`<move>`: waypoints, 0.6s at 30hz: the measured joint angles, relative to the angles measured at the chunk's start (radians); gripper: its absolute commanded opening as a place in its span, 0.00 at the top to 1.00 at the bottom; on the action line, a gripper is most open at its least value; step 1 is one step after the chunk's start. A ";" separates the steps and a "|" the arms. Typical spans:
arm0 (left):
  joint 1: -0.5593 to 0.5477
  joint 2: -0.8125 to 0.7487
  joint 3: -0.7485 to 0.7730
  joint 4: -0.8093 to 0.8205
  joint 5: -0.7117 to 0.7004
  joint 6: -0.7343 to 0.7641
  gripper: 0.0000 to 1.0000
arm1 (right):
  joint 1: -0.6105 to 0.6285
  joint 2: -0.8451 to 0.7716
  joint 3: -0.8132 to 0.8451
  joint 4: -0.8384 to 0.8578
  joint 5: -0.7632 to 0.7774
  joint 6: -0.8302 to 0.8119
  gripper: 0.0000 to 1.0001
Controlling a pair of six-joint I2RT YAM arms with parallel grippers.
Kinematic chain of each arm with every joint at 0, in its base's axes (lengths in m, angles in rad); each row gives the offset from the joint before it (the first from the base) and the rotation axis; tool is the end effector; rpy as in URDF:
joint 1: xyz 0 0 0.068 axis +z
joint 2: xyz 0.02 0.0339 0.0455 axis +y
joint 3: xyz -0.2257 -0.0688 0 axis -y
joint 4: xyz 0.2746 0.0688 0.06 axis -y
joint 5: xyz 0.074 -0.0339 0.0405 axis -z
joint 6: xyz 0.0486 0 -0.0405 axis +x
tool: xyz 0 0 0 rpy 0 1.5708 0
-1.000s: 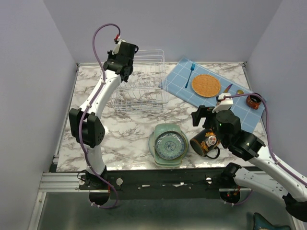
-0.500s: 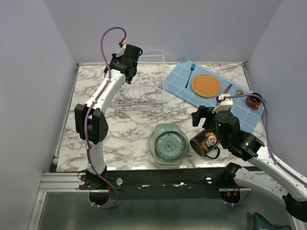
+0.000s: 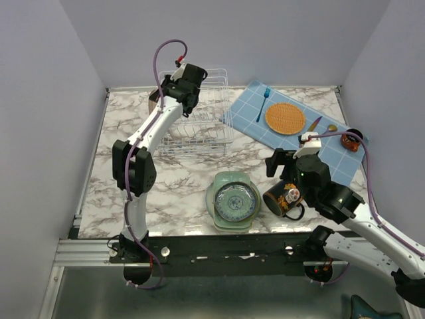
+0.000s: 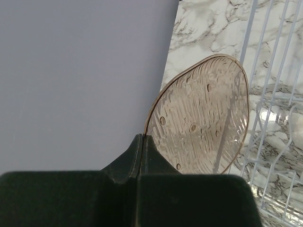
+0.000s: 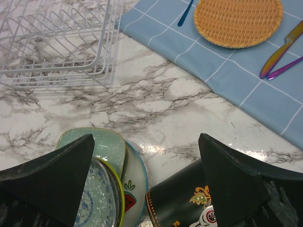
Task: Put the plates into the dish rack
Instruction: Insert the plate into the dish rack.
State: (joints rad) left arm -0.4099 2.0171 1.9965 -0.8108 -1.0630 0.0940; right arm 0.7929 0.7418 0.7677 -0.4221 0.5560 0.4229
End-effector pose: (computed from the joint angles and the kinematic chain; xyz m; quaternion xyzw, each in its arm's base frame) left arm 0.4379 -0.1440 0.2993 0.0230 0.8241 0.4177 0.3819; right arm 0.1817 0.1479 0.2886 0.0022 0.8148 0.1168 0.5679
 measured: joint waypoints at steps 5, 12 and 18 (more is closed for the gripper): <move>-0.032 0.032 0.015 0.000 -0.028 0.024 1.00 | 0.000 -0.001 -0.011 -0.001 0.000 0.006 0.00; -0.058 0.057 0.025 0.001 -0.091 0.067 1.00 | 0.000 -0.019 -0.027 -0.001 0.001 0.006 0.00; -0.060 0.069 0.025 0.001 -0.130 0.085 1.00 | 0.000 -0.027 -0.037 -0.003 0.001 0.006 0.00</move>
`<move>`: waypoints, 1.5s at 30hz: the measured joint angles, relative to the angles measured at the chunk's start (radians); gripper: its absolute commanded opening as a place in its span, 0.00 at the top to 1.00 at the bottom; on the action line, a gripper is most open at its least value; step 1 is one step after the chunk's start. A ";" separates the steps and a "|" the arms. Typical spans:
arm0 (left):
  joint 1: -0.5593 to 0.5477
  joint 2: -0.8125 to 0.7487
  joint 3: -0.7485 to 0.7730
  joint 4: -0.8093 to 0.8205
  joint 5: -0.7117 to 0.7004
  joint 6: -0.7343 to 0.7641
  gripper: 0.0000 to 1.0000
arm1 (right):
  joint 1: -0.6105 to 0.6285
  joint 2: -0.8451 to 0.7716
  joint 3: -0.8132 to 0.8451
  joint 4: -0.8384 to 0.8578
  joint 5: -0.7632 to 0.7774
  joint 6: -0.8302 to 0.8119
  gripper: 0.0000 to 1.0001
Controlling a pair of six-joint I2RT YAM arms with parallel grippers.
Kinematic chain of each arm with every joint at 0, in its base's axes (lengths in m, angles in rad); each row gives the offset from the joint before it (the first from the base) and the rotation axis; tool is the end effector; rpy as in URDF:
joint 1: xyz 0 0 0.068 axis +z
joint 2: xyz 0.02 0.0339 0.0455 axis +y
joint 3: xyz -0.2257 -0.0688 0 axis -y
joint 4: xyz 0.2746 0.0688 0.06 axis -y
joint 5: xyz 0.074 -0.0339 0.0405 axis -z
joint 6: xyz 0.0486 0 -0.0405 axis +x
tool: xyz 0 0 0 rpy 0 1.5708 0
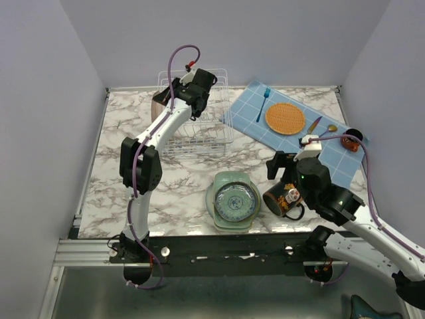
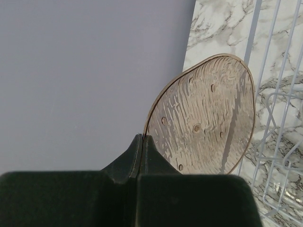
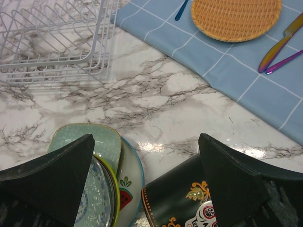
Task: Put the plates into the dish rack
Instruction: Insert the plate into the dish rack.
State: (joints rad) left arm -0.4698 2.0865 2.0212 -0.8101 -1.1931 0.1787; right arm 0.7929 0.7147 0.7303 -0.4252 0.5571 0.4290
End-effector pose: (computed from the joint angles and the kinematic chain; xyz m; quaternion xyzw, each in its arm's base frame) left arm 0.4379 -0.1716 0.2812 0.0663 0.7982 0.4817 0.3555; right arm 0.1789 0.1450 0.2798 0.0029 0.8179 0.1142 0.5639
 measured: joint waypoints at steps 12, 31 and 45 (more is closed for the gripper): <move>-0.017 0.010 0.002 -0.001 -0.014 0.005 1.00 | 0.000 -0.004 -0.002 -0.008 0.001 0.000 0.00; -0.082 0.043 0.126 -0.031 -0.048 0.031 1.00 | 0.000 -0.005 -0.004 -0.020 0.003 0.001 0.00; -0.071 0.107 0.131 -0.153 0.027 -0.085 1.00 | 0.000 -0.018 -0.007 -0.032 0.007 0.001 0.00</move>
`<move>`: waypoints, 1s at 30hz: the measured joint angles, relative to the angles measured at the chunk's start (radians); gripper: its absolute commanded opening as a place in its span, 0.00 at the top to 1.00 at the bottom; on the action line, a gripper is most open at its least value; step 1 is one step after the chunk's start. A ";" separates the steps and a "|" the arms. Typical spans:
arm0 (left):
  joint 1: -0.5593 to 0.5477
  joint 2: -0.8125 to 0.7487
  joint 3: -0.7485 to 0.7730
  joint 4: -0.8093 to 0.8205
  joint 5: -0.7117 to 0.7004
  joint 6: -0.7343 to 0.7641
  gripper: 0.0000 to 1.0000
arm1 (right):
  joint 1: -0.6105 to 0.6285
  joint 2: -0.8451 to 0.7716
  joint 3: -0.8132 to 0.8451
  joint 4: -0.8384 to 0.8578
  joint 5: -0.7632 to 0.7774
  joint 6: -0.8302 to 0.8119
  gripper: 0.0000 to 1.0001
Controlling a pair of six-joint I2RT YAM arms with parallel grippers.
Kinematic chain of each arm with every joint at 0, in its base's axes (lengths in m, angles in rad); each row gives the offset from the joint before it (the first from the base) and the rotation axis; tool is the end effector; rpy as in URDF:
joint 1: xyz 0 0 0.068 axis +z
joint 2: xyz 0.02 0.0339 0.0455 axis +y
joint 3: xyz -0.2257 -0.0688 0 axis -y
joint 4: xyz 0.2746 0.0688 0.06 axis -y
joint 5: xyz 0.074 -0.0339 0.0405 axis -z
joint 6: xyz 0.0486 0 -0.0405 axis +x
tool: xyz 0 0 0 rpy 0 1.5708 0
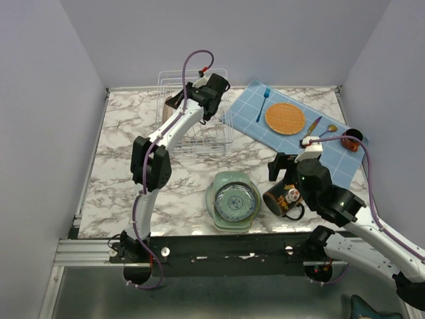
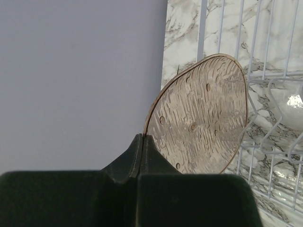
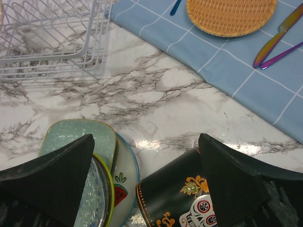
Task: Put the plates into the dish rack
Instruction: Insert the plate into the dish rack.
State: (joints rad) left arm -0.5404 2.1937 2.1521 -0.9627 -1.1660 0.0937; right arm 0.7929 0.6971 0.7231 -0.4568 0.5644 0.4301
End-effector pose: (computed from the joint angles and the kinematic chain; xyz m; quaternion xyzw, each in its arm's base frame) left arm 0.4333 -0.2079 0.2667 0.1037 0.8096 0.4638 0.3446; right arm 0.1760 0.1417 0.2775 0.0019 0.8224 0.1056 0.5590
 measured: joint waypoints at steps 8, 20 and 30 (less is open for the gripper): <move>0.038 0.000 0.000 -0.034 0.043 -0.048 1.00 | 0.000 0.003 0.000 -0.001 0.000 0.000 0.00; 0.087 0.000 0.000 -0.072 0.065 -0.084 1.00 | 0.000 0.018 0.000 -0.001 0.000 0.000 0.00; 0.087 0.000 0.000 -0.083 0.064 -0.095 1.00 | 0.000 0.023 0.000 -0.001 0.000 0.000 0.00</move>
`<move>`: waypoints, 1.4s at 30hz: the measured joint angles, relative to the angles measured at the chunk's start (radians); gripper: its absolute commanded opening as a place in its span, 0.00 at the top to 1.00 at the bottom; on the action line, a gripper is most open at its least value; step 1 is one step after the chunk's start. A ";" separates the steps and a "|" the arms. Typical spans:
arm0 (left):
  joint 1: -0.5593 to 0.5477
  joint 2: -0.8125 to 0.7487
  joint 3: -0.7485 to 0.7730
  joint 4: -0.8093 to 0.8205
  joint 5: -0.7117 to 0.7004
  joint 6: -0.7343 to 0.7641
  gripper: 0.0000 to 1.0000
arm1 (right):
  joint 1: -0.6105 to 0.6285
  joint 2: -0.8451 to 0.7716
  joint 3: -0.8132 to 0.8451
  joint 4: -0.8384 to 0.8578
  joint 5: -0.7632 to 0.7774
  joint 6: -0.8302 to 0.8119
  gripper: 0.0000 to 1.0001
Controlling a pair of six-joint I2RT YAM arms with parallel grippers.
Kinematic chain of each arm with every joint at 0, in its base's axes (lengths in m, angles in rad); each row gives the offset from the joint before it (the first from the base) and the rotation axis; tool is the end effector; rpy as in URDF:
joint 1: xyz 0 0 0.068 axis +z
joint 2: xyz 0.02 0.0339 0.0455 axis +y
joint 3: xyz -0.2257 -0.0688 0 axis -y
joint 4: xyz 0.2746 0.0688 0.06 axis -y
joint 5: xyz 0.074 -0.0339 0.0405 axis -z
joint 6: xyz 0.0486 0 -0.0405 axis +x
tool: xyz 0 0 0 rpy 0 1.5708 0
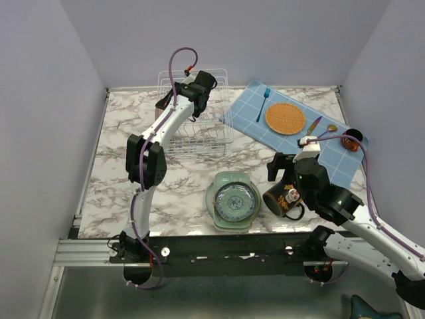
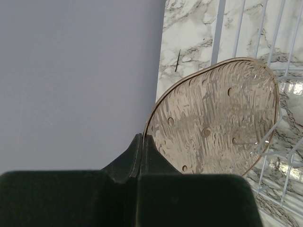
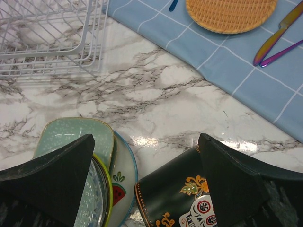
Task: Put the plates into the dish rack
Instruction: Insert the plate into the dish rack.
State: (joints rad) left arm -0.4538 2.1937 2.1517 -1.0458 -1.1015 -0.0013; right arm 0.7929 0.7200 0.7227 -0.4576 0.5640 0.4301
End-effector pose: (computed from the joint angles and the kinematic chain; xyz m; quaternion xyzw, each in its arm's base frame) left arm 0.4442 -0.1685 0.2602 0.0636 0.8344 0.4491 0.3132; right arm 0.1786 0.1443 0.2725 -0.0021 0.8280 0.0987 0.5519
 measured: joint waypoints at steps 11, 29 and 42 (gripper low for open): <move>0.000 -0.011 -0.005 -0.012 0.000 -0.012 1.00 | 0.000 0.000 0.000 0.000 0.000 0.000 0.00; 0.009 -0.014 -0.013 -0.017 0.021 -0.026 1.00 | 0.000 0.008 -0.004 0.000 0.000 0.007 0.00; 0.018 0.026 -0.015 0.002 0.068 -0.033 1.00 | 0.000 0.010 -0.005 0.000 0.000 0.006 0.00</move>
State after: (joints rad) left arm -0.4362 2.2200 2.1368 -1.0435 -1.0332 -0.0345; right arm 0.7929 0.7303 0.7181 -0.4576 0.5640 0.4366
